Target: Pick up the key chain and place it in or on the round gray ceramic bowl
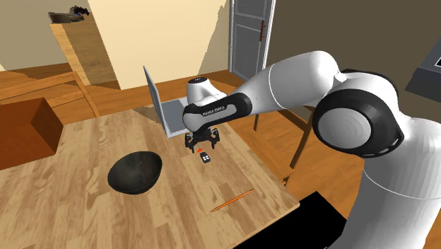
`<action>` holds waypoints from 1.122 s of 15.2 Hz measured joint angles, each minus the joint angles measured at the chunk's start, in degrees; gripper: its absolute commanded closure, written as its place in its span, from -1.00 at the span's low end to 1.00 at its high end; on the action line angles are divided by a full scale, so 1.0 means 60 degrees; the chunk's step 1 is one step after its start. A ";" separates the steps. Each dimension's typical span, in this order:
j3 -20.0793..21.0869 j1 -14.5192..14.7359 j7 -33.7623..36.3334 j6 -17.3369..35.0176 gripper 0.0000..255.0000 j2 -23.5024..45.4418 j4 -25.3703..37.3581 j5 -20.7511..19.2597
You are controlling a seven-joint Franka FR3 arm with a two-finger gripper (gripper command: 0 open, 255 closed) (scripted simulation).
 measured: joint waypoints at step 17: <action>-0.0050 0.0026 0.0089 0.0472 1.00 0.0262 -0.0173 -0.0111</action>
